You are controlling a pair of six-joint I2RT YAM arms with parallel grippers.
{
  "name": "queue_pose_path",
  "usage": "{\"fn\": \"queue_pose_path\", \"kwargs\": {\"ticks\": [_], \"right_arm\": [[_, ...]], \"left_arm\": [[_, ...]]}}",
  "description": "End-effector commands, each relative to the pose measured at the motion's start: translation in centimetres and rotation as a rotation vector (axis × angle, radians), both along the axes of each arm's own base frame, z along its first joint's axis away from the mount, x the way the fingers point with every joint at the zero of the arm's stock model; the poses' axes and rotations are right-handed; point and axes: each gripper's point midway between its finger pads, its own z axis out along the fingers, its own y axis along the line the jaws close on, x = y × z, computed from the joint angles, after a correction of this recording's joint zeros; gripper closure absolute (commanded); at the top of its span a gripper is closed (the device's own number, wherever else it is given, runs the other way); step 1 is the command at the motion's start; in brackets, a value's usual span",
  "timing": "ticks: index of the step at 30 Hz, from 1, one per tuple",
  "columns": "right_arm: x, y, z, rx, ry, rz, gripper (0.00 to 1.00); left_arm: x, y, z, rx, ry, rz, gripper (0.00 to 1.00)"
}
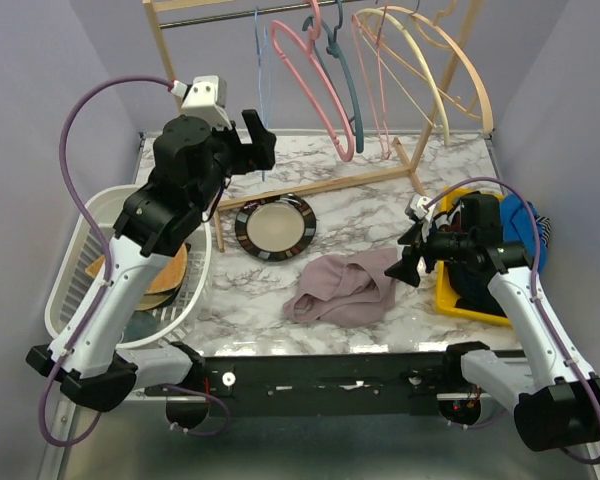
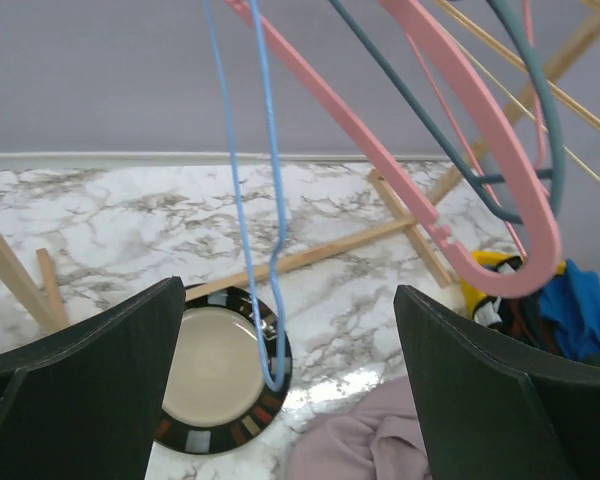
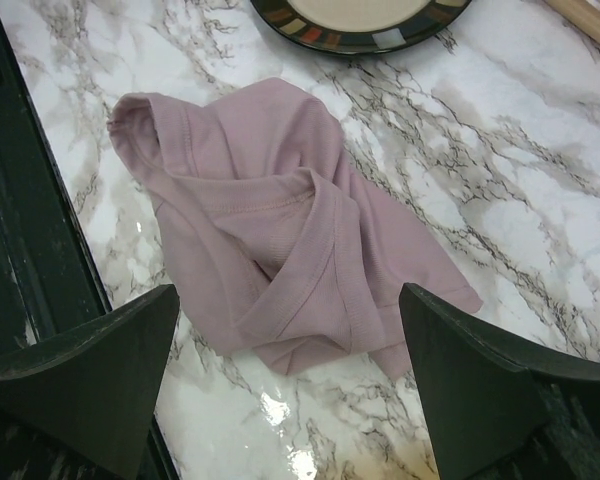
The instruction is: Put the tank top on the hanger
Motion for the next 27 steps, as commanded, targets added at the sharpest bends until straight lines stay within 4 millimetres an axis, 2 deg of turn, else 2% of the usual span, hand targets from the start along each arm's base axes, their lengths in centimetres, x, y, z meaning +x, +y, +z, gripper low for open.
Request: {"fn": "queue_pose_path", "kwargs": {"ticks": [1,5,6,8,15,21,24,25,27], "right_arm": [[-0.7,0.0,0.0,0.012,-0.001,0.013,0.00],[-0.8,0.1,0.0,0.014,-0.003,0.017,0.00],[-0.8,0.1,0.1,0.015,-0.003,0.020,0.00],[-0.8,0.1,0.0,0.017,-0.001,0.022,0.00],[-0.8,0.1,0.0,0.016,0.001,0.023,0.00],[-0.8,0.2,-0.1,0.017,0.006,0.026,0.00],[-0.7,0.1,-0.1,0.016,0.006,0.023,0.00],[-0.8,0.1,-0.2,0.014,0.007,0.022,0.00],[-0.7,0.1,-0.2,0.013,0.007,0.023,0.00]], "left_arm": [[3.0,1.0,-1.7,0.034,0.067,0.036,0.06],[4.3,-0.2,-1.5,0.024,0.068,-0.011,0.14],[4.8,-0.8,-2.1,0.034,0.082,-0.024,0.15],[5.2,-0.9,-1.7,0.038,0.076,-0.022,0.18],[7.4,-0.3,-2.9,0.131,0.078,0.042,0.28],[8.5,-0.2,-2.3,0.178,0.053,0.056,0.40],[8.6,-0.3,-1.6,0.185,0.029,0.046,0.52],[8.6,-0.3,-1.4,0.184,0.018,0.046,0.61],[8.5,-0.4,-1.1,0.190,0.003,0.031,0.72]]}}
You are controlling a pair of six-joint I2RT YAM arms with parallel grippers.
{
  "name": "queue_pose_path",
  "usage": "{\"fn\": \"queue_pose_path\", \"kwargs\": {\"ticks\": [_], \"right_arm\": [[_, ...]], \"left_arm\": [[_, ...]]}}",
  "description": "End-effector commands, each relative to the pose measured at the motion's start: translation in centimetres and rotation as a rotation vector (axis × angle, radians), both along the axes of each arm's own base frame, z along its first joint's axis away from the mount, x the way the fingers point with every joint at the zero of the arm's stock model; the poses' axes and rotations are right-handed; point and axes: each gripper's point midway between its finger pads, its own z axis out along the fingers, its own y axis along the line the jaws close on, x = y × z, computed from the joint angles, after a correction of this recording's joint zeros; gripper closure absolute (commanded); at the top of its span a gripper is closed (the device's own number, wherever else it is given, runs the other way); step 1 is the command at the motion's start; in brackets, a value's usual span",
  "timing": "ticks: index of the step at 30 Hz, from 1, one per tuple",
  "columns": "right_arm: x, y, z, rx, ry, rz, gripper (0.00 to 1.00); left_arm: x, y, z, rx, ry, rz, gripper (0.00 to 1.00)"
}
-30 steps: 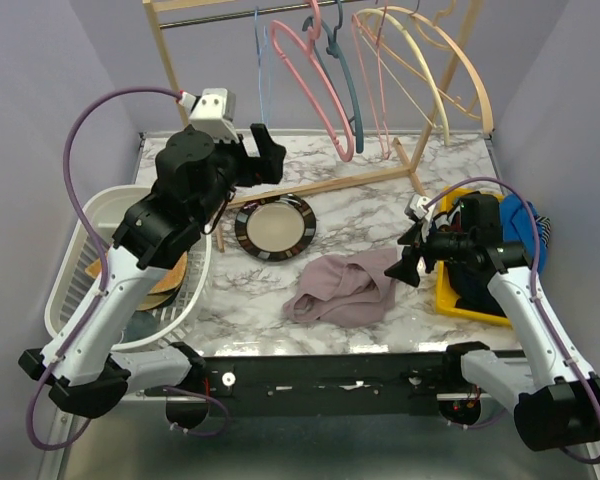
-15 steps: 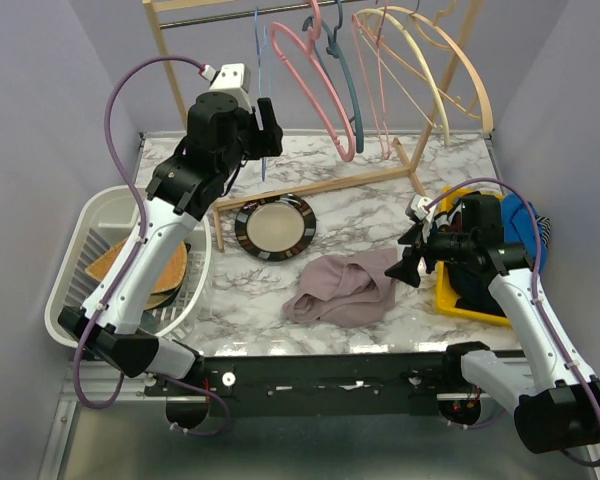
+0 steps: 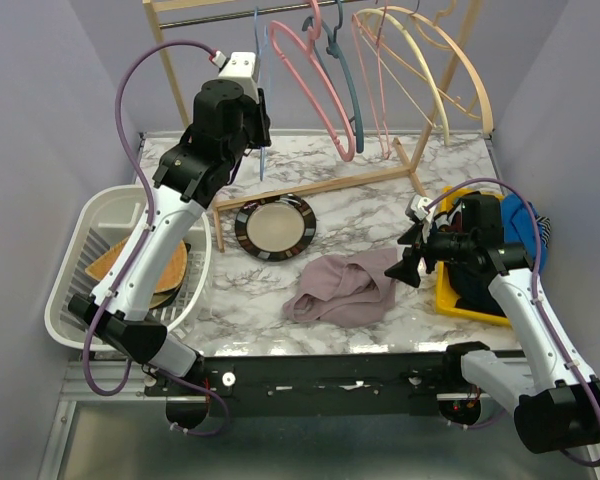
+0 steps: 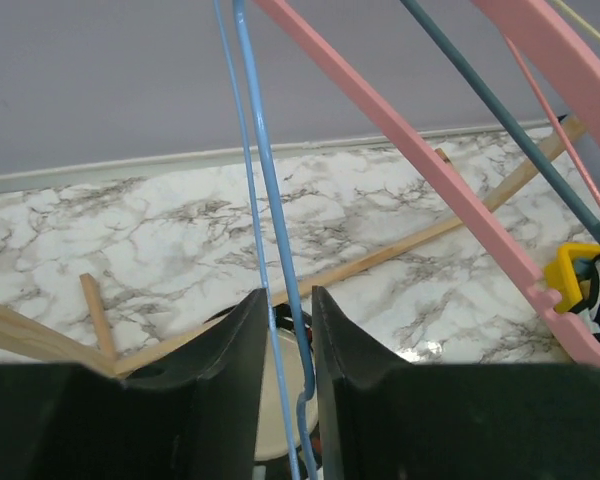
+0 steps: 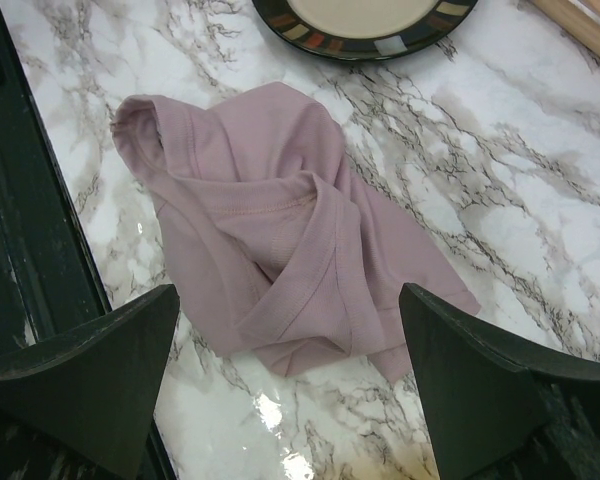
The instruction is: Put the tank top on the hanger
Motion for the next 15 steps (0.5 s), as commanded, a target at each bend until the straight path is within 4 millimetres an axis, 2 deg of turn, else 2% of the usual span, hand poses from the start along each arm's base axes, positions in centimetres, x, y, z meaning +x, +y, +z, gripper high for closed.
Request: {"fn": "queue_pose_path", "kwargs": {"ticks": [1,4,15], "right_arm": [[-0.6,0.0,-0.5,0.008,0.024,0.013,0.00],[-0.5,0.0,-0.5,0.008,0.024,0.013,0.00],[-0.6,0.0,-0.5,0.006,0.025,0.013,0.00]], "left_arm": [[0.1,0.4,2.1,0.019,-0.072,-0.007,0.83],[-0.1,0.3,2.7,0.020,-0.102,-0.022,0.99],[-1.0,1.3,5.8,-0.017,-0.223,-0.002,1.00]]}}
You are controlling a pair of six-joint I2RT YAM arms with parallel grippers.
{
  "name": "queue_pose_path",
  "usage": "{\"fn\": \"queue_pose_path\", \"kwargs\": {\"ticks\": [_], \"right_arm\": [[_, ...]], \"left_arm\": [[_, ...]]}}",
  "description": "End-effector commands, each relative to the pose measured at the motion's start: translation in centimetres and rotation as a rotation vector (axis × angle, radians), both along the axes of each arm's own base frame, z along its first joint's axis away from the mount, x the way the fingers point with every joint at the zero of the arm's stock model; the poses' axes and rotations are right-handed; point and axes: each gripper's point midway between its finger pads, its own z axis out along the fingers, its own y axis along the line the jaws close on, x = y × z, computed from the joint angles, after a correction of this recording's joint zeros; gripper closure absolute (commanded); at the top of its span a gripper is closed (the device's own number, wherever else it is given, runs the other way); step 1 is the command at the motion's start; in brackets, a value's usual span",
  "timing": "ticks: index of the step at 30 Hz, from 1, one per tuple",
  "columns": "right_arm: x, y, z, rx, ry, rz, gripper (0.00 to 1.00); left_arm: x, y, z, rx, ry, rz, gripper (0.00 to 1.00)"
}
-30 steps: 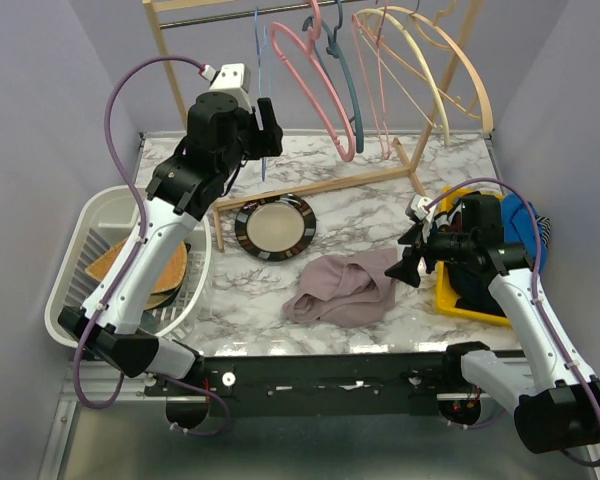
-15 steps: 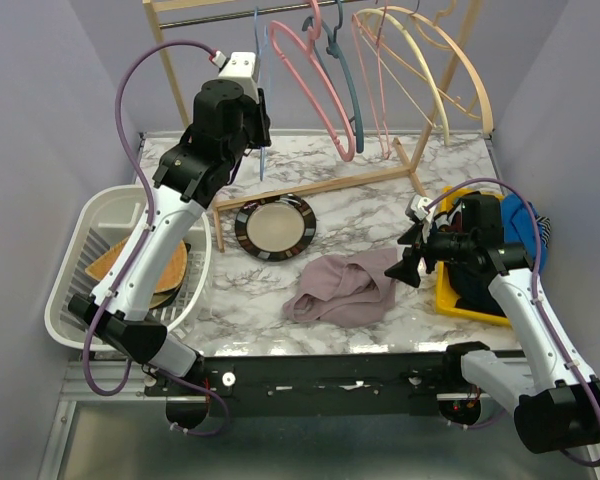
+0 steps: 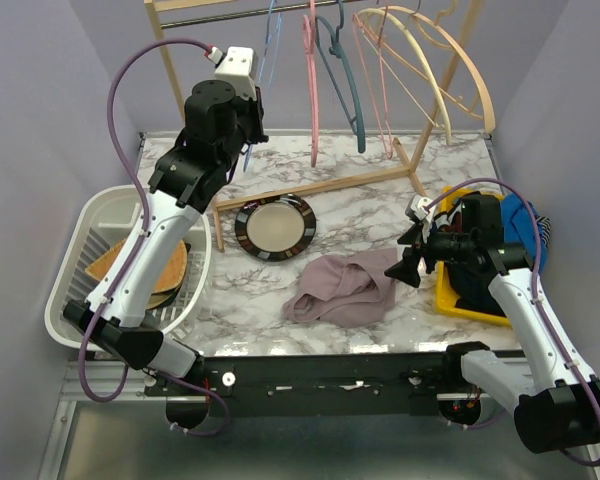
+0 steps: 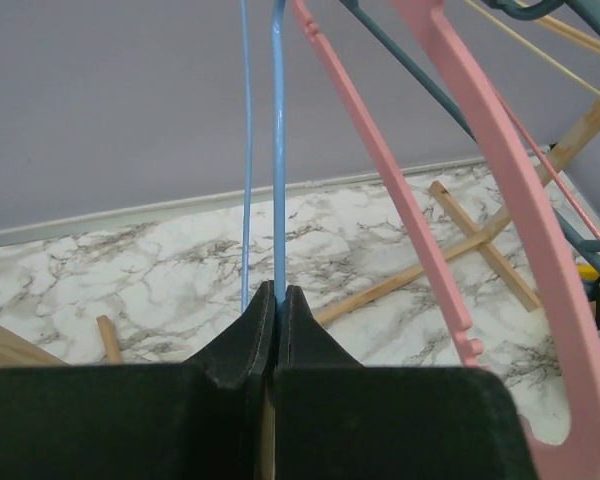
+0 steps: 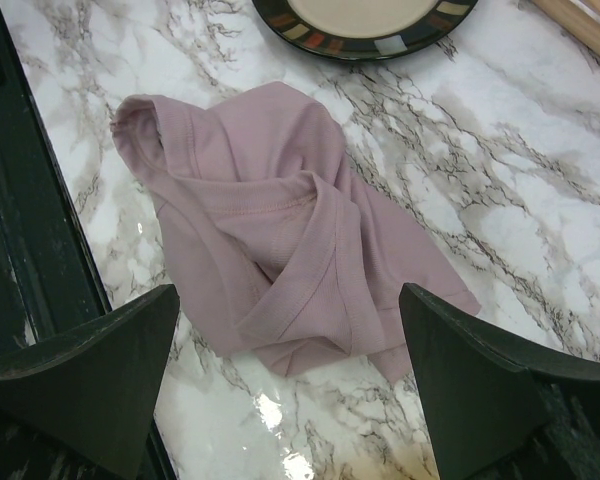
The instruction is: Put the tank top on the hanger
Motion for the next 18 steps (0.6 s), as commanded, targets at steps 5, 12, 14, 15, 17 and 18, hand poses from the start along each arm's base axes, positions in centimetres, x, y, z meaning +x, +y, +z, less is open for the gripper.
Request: {"fn": "queue_pose_path", "kwargs": {"ticks": [5,12,14,15,17,18], "right_arm": [[-0.6,0.0,-0.4,0.005,0.021,0.013,0.00],[-0.6,0.0,-0.5,0.006,0.024,0.015,0.00],[-0.6,0.0,-0.5,0.006,0.022,0.016,0.00],[-0.6,0.0,-0.5,0.005,0.021,0.016,0.00],[-0.7,0.0,-0.6,0.005,0.026,0.020,0.00],[-0.7,0.0,-0.5,0.005,0.023,0.018,0.00]], "left_arm": [[-1.9,1.6,4.4,-0.055,-0.153,0.014,1.00],[-3.8,1.4,3.9,-0.063,-0.146,-0.044,1.00],[-4.3,1.5,3.8,-0.071,-0.148,-0.052,1.00],[-4.8,1.7,3.4,-0.074,-0.144,-0.053,1.00],[-5.4,1.8,3.2,-0.086,-0.146,-0.063,1.00],[-6.0,2.0,2.8,-0.089,-0.142,-0.066,1.00]]}}
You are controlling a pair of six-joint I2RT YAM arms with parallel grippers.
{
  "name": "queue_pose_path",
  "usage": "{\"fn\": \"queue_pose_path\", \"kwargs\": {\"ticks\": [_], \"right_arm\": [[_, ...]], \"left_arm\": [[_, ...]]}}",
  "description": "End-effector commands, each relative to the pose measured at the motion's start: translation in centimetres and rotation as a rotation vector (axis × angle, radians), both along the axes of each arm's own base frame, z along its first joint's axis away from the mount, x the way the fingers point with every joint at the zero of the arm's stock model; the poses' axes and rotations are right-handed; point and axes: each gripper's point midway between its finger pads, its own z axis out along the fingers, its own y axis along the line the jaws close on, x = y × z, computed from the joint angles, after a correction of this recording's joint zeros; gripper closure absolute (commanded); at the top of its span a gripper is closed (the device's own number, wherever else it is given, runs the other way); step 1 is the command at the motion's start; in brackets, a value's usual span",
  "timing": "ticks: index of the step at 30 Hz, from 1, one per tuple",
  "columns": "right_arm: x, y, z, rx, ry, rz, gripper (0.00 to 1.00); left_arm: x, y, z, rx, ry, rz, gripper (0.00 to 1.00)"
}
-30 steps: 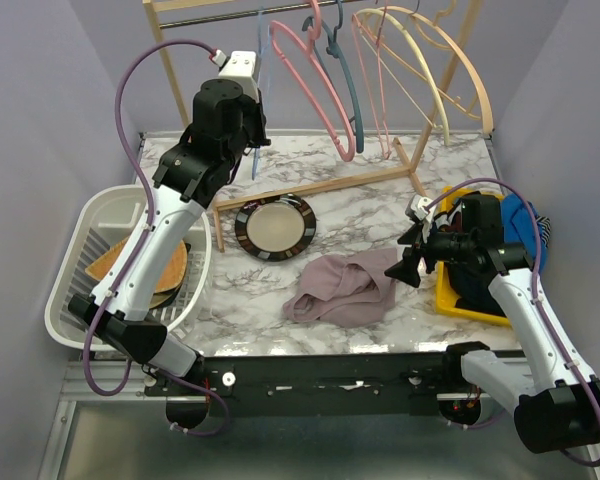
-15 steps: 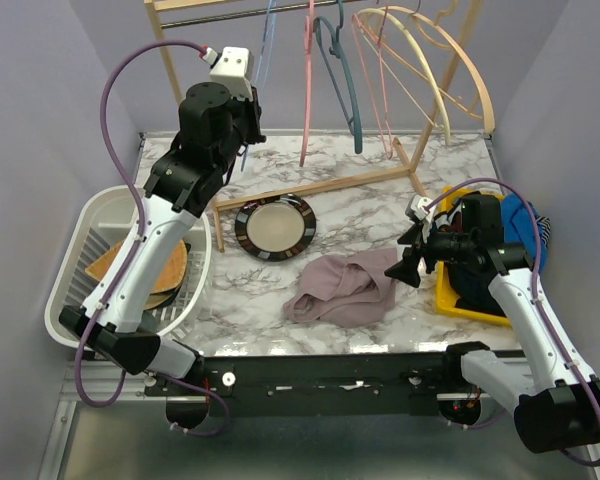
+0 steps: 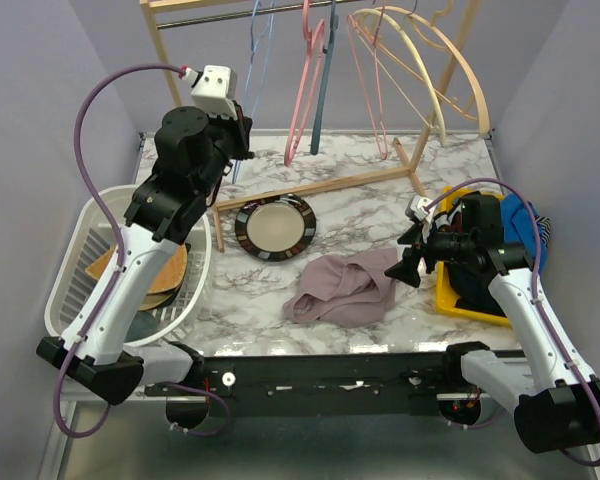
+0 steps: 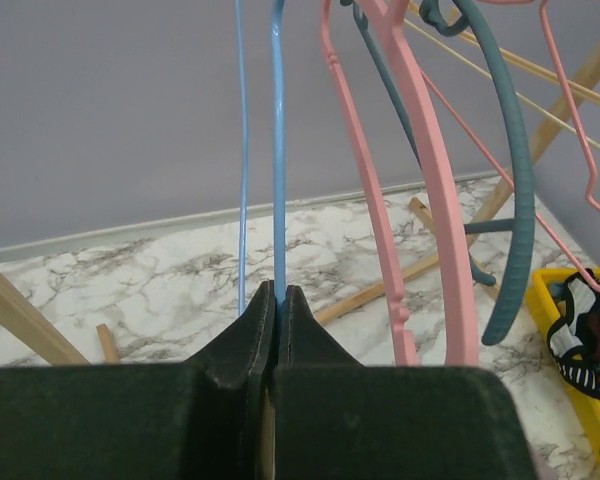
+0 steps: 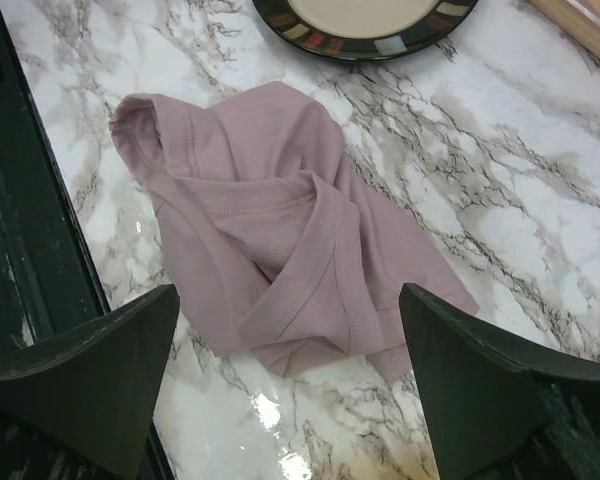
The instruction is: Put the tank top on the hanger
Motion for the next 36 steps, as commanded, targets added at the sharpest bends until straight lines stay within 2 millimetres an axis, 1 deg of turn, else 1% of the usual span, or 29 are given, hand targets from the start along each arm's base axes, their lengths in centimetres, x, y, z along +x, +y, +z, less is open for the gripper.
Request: {"fn": "queue_pose_path", "kwargs": {"ticks": [1,5,6,8,9,11,12,14,15,17,18,20,21,23,24,25,26,27,29,30,33,34,36], "right_arm": [[-0.7,0.1,-0.5,0.008,0.029,0.018,0.00],[-0.7,0.0,-0.6,0.006,0.029,0.017,0.00],[-0.7,0.0,-0.5,0.006,0.028,0.019,0.00],[-0.8,0.0,-0.5,0.003,0.026,0.021,0.00],[-0.9,0.0,-0.4,0.004,0.019,0.025,0.00],[-1.1,0.1,-0.2,0.011,0.010,0.039,0.00],[-1.2,0.2,-0.1,0.013,0.005,0.044,0.00],[-1.5,0.3,0.0,0.022,-0.002,0.061,0.00],[-1.6,0.4,0.2,0.027,-0.007,0.069,0.00],[-1.9,0.6,0.3,0.038,-0.013,0.089,0.00],[-1.9,0.7,0.4,0.043,-0.017,0.096,0.00],[-2.2,0.9,0.5,0.054,-0.024,0.114,0.00],[-2.2,0.9,0.7,0.058,-0.028,0.118,0.00],[-2.4,1.2,1.2,0.070,-0.036,0.137,0.00],[-2.4,1.2,1.4,0.074,-0.036,0.143,0.00],[-2.4,1.3,1.5,0.077,-0.034,0.149,0.00],[-2.7,1.5,1.9,0.086,-0.032,0.169,0.00],[-2.7,1.5,2.0,0.088,-0.026,0.175,0.00],[-3.3,1.7,2.1,0.095,-0.001,0.205,0.00],[-3.2,1.8,2.3,0.095,0.007,0.214,0.00],[-3.5,1.7,2.3,0.082,0.003,0.243,0.00],[-3.5,1.7,2.6,0.077,-0.016,0.253,0.00],[-3.5,1.6,2.8,0.064,-0.059,0.273,0.00]], "left_arm": [[-2.3,0.4,0.8,-0.047,-0.043,-0.044,1.00],[-3.9,0.8,-0.6,-0.059,-0.024,-0.062,1.00],[-4.7,1.1,-1.2,-0.069,-0.019,-0.062,1.00],[-5.6,1.6,-1.9,-0.085,-0.015,-0.059,1.00],[-6.5,2.1,-3.2,-0.089,-0.003,-0.057,1.00],[-7.6,2.4,-4.3,-0.123,0.005,-0.062,1.00],[-8.7,2.8,-5.6,-0.133,0.017,-0.072,1.00],[-9.8,3.0,-6.9,-0.163,0.035,-0.079,1.00],[-10.7,3.3,-8.4,-0.173,0.050,-0.084,1.00],[-11.6,3.6,-10.1,-0.206,0.089,-0.081,1.00],[-12.3,3.8,-11.7,-0.215,0.110,-0.081,1.00],[-13.0,3.6,-13.5,-0.244,0.151,-0.100,1.00],[-13.5,3.4,-15.1,-0.273,0.188,-0.105,1.00],[-14.1,3.0,-16.6,-0.295,0.223,-0.125,1.00],[-14.2,2.7,-18.3,-0.325,0.269,-0.125,1.00],[-14.6,2.4,-18.2,-0.354,0.259,-0.149,1.00],[-14.6,2.2,-18.7,-0.373,0.269,-0.151,1.00],[-15.4,1.2,-19.9,-0.380,0.305,-0.212,1.00],[-15.7,0.6,-20.6,-0.405,0.329,-0.240,1.00],[-16.1,0.1,-21.5,-0.403,0.357,-0.273,1.00],[-16.8,-0.8,-23.0,-0.377,0.417,-0.328,1.00],[-17.6,-1.4,-23.4,-0.368,0.445,-0.381,1.00],[-18.2,-1.9,-24.0,-0.347,0.472,-0.421,1.00]]}}
